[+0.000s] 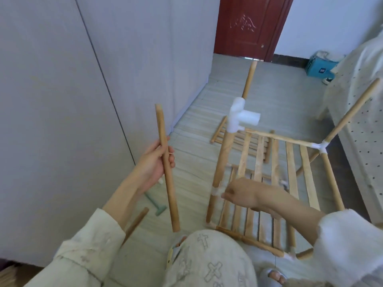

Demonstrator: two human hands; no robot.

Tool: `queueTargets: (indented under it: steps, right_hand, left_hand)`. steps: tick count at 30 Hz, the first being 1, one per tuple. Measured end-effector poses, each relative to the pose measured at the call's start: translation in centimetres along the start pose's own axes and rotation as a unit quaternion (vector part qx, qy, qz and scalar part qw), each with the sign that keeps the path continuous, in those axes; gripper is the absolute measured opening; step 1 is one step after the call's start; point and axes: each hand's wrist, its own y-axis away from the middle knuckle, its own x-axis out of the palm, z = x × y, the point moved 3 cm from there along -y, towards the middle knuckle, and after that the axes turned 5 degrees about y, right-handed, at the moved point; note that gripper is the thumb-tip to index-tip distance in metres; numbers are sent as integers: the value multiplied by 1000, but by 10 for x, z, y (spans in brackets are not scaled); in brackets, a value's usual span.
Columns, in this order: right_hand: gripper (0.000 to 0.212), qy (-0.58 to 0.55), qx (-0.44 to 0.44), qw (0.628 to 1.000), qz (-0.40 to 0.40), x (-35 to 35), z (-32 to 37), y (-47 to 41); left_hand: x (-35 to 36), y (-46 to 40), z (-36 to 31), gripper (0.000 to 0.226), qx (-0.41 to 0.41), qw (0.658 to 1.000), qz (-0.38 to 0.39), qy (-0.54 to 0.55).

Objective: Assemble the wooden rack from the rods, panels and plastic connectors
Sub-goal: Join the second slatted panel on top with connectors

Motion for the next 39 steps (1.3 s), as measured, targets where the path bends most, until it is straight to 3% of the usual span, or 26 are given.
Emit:
queueTargets:
  steps: [2,5,9,13,16,21,24,27,31,36,39]
  right_hand:
    - [32,-167,-39,984,-42,-14,9,16]
    - [25,-344,-111,927,-99,-39,26,41]
    - [37,-423,-199,868,-170,-68,44,74]
    - [14,-515,-304,777,-194,-95,49,107]
    - [11,-610,-343,681,-214,-118,33,120]
    - [27,-732,-290,535,-308,-153,-8,98]
    - [29,-795,-276,430,-326,-167,-23,78]
    - [25,-840,-249,347,-333,-174,-26,59]
    - [24,-874,-232,319,-285,-181,-16,34]
    - [26,-880,-220,377,-186,-181,-8,18]
    - [27,-900,-214,348,-155,-179,-10,17]
  left_hand:
    - [37,10,-25,23,49,998,43,-3]
    - [90,23,-56,25,102,990,93,-9]
    - [153,39,-79,27,151,978,138,-34]
    - [197,52,-92,23,210,954,173,-129]
    - [204,51,-94,24,266,923,132,-243]
    - [175,37,-54,18,243,933,-67,-256]
    - [174,42,-27,22,185,934,-68,-298]
    - [172,41,-15,27,196,913,-55,-352]
    - [167,31,-8,45,200,897,-28,-394]
    - [166,23,-4,43,202,916,-12,-347]
    - [166,23,0,55,208,914,2,-349]
